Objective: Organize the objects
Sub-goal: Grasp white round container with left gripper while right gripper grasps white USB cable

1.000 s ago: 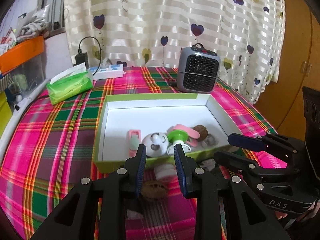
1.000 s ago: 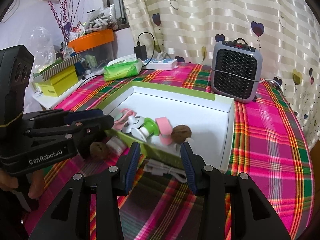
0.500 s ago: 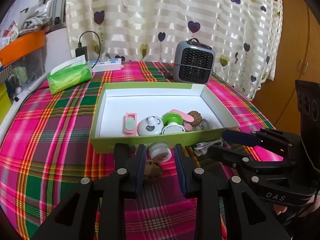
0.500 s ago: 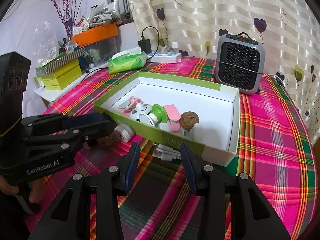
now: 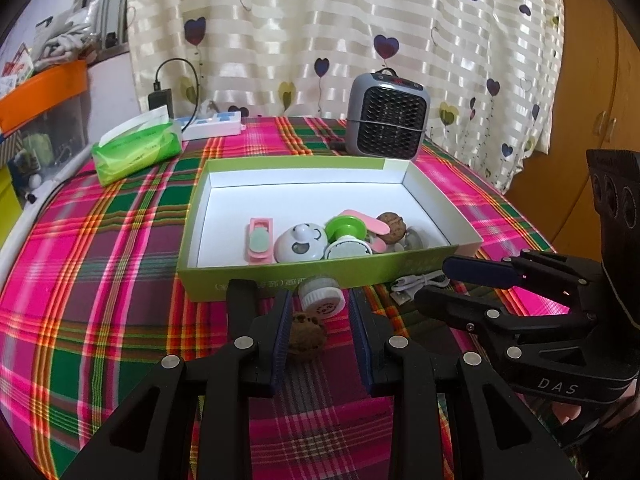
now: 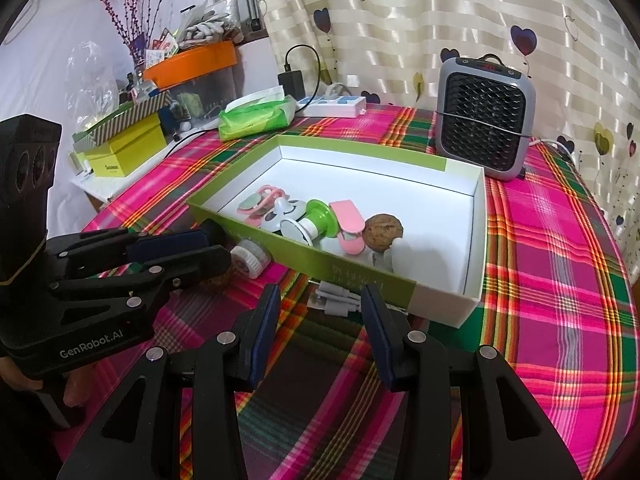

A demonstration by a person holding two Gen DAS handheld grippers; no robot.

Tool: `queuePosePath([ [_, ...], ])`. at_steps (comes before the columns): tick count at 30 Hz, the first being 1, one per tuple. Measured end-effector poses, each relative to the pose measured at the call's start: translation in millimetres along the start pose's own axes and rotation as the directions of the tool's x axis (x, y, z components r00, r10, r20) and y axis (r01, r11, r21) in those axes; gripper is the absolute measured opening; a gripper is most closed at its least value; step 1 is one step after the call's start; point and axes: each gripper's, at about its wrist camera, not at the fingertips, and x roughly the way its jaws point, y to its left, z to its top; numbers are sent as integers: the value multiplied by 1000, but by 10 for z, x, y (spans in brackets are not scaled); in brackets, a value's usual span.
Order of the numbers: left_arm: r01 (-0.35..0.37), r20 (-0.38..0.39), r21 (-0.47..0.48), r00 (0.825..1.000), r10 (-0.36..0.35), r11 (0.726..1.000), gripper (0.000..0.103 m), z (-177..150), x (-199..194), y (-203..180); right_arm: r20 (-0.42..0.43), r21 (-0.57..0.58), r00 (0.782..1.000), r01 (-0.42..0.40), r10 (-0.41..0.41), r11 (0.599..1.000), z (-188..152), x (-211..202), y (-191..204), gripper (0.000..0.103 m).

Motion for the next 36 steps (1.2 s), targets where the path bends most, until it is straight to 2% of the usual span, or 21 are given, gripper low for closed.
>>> queuePosePath([
  [19,-24,-18,47,1000,25,999,27,47,75,-141,-15,46,1000,9,-8,999,-10,-9,-78,43],
  [30,-83,-66,34,994,85,996,28,106,231,-143,-64,116,998,22,-15,993,-43,35,-273,43],
  [36,-89,-87,34,992,92,995,29,138,292,-155,-100,155,995,3,13,988,-25,124,-368,43],
])
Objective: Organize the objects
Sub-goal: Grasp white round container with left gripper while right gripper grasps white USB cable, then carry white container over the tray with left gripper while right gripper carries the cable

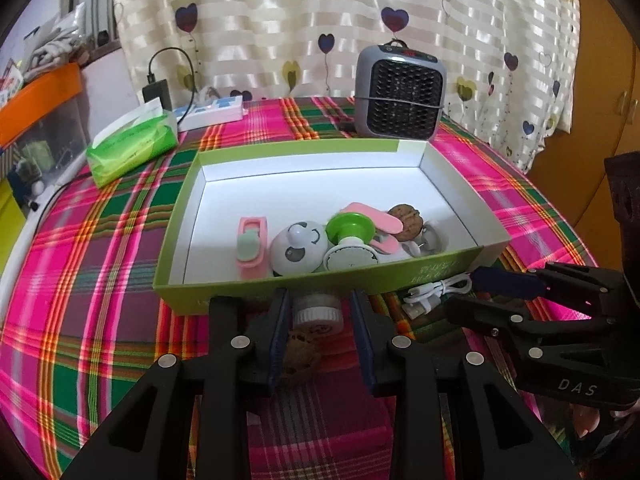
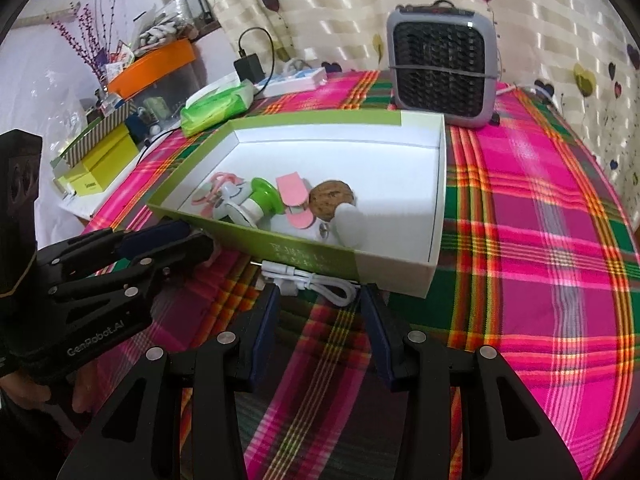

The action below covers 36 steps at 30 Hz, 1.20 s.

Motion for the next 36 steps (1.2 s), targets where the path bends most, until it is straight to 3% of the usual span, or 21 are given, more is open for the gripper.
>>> queuePosePath([
  [8,9,1,-22,1000,-9,1000,24,-34,-35,75,-19,-69,1000,-24,23,997,-25,4,105,43],
  [15,56,6,-37,998,-55,998,22,-103,-89,139,-62,-164,991,-130,121,978,-184,-73,315,42],
  [19,80,9,-49,997,-79,996,23,-94,-74,165,-23,-178,998,-55,52,983,-126,-82,313,42],
  [26,72,-8,-37,997,-72,997,23,-90,-23,149,-48,-287,999,9,-24,958,8,177,451,41],
  [29,65,-30,-38,997,-66,997,25,-83,26,150,-47,-324,999,10,-27,946,18,198,510,20],
  [36,80,-49,-33,996,-81,996,24,-76,66,145,-36,-305,999,18,-30,952,-16,162,482,18],
])
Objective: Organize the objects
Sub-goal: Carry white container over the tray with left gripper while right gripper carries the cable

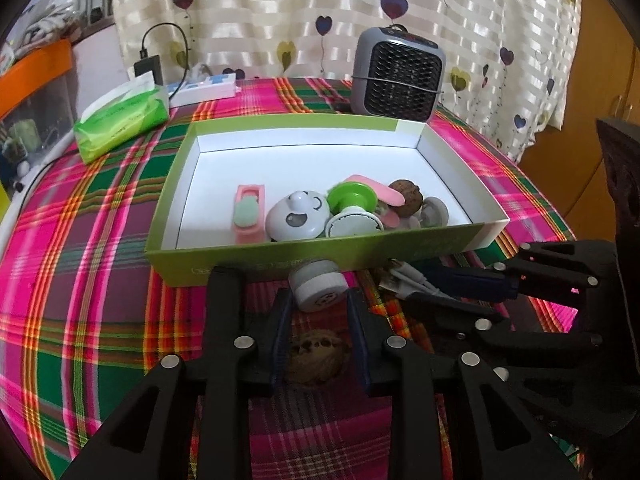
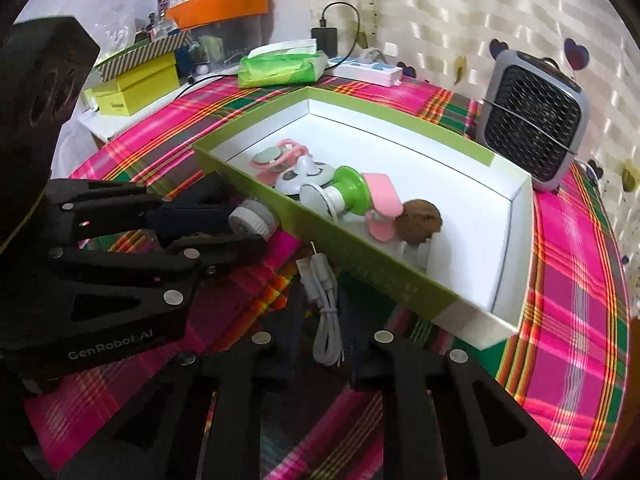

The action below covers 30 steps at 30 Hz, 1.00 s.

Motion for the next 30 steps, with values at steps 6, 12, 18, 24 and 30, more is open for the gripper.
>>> queuePosePath([
  [6,21,27,-15,999,-21,1000,19,-19,-67,19,32,46,999,-11,9,999,-75,-127,-36,18],
  [12,24,43,10,999,-24,1000,2,-39,-131,-41,45,74,999,-11,7,997,-119,-191,-67,18],
  [18,32,38,9,999,-32,999,30,-55,-101,-50,46,82,999,-19,15,996,-130,-201,-70,18],
  [24,27,32,35,999,-28,999,35,-10,-80,-140,38,93,999,-18,14,996,-137,-187,-87,18],
  [30,15,-3,34,1000,-15,999,35,58,26,-220,46,107,999,-13,8,994,-154,-218,-112,18],
])
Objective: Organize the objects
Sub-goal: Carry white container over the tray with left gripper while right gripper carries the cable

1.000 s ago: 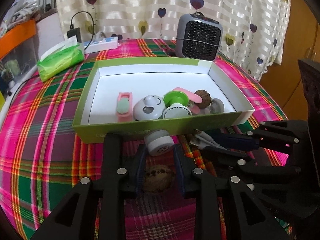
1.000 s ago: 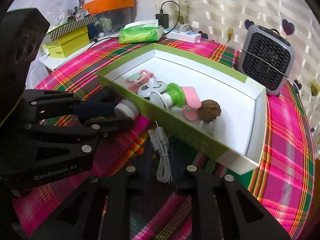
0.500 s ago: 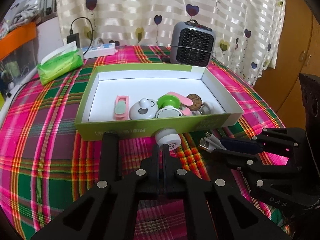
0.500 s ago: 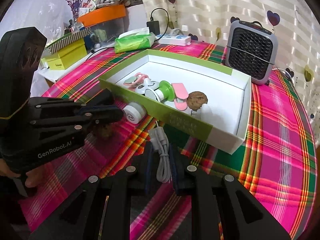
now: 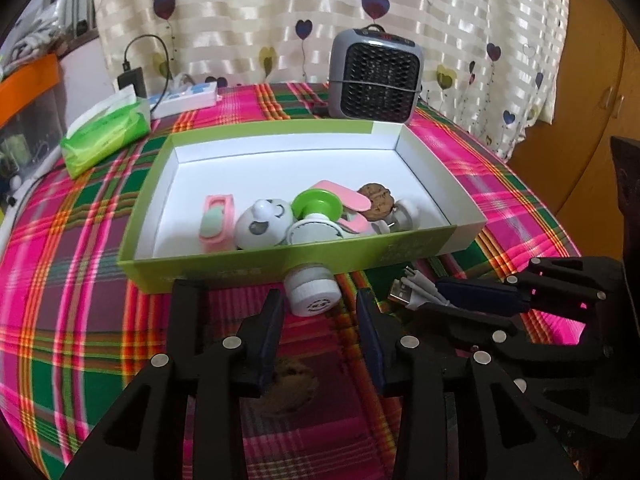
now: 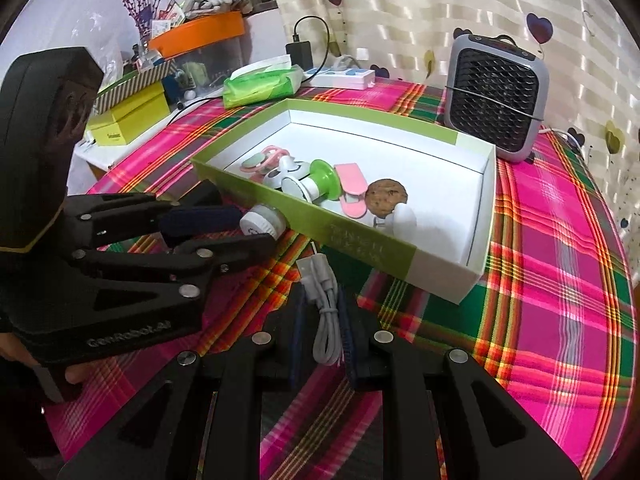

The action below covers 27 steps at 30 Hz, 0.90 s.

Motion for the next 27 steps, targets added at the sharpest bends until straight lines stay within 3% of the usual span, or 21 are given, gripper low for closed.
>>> queuePosePath([
  [2,0,-11,-11,1000,0,1000,33,13,40,-11,1,3,1000,2,-2,1000,-4,-7,-10,18],
  [4,-7,-10,-16,1000,7,1000,25,12,55,-14,4,6,1000,3,-3,1000,-10,-21,-20,18],
  [14,13,42,-56,999,-11,998,25,-70,-146,15,35,27,999,1,-2,1000,-62,-117,-49,18],
  [27,34,111,-23,993,-31,999,25,-23,-444,-117,92,23,996,13,-15,1000,-5,-310,36,18],
])
